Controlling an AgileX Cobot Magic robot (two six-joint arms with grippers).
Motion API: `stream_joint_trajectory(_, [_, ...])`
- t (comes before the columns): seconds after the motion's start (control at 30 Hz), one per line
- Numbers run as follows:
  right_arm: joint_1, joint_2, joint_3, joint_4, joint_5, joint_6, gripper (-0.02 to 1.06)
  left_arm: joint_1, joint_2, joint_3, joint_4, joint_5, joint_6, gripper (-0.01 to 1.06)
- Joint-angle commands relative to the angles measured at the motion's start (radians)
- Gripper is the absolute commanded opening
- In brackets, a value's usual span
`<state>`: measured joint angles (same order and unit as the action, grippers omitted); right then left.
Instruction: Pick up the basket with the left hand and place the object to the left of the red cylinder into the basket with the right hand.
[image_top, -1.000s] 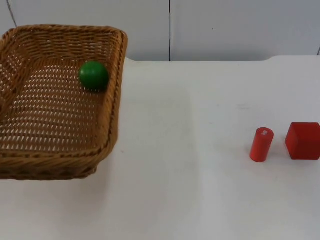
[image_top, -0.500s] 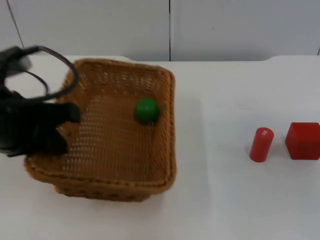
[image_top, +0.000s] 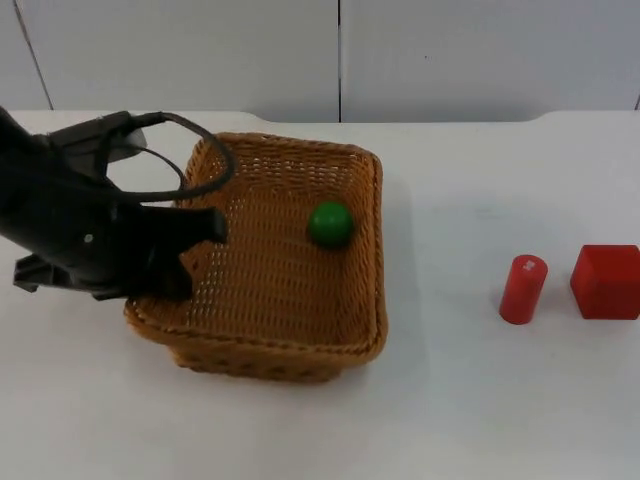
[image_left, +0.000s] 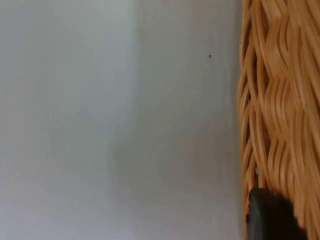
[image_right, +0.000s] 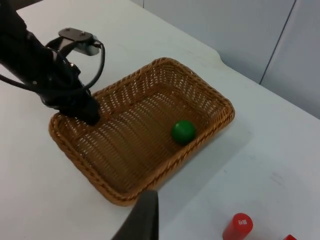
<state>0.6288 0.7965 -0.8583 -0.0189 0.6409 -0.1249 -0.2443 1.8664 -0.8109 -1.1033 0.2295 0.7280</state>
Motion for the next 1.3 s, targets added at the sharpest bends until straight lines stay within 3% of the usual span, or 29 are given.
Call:
stream_joint_trajectory(0.0, [-0.005, -0.002, 0.004, -0.001, -0.002, 0.004, 0.89, -0.005, 0.016, -0.013, -0.033, -0.007, 0.000, 0.00])
stream_joint_trajectory(0.1, [-0.005, -0.002, 0.004, -0.004, -0.002, 0.004, 0.89, -0.005, 0.020, -0.013, -0.029, -0.007, 0.000, 0.00])
stream_joint_trajectory(0.2, [-0.005, -0.002, 0.004, -0.004, -0.002, 0.004, 0.89, -0.005, 0.020, -0.013, -0.021, -0.007, 0.000, 0.14])
stream_joint_trajectory(0.23, [-0.005, -0.002, 0.004, -0.004, -0.002, 0.004, 0.89, -0.005, 0.020, -0.013, -0.021, -0.007, 0.000, 0.14])
stream_joint_trajectory(0.37, [-0.005, -0.002, 0.004, -0.004, -0.002, 0.004, 0.89, -0.005, 0.020, -0.013, 0.008, -0.007, 0.000, 0.53])
stream_joint_trajectory(0.4, [-0.005, -0.002, 0.004, -0.004, -0.002, 0.004, 0.89, -0.005, 0.020, -0.013, 0.008, -0.007, 0.000, 0.53])
stream_joint_trajectory(0.47, [-0.005, -0.002, 0.004, -0.004, 0.003, 0.004, 0.89, 0.006, 0.007, -0.013, 0.099, -0.007, 0.000, 0.76])
stream_joint_trajectory(0.57, [-0.005, -0.002, 0.004, -0.004, 0.005, 0.004, 0.89, 0.043, -0.044, -0.013, 0.194, 0.029, 0.000, 0.88])
stream_joint_trajectory(0.8, [-0.005, -0.002, 0.004, -0.004, 0.005, 0.004, 0.89, 0.148, -0.225, -0.013, 0.224, 0.109, 0.000, 0.90])
stream_joint_trajectory(1.27, [-0.005, -0.002, 0.004, -0.004, -0.001, 0.004, 0.89, 0.351, -0.786, -0.013, 0.384, 0.299, -0.038, 0.90])
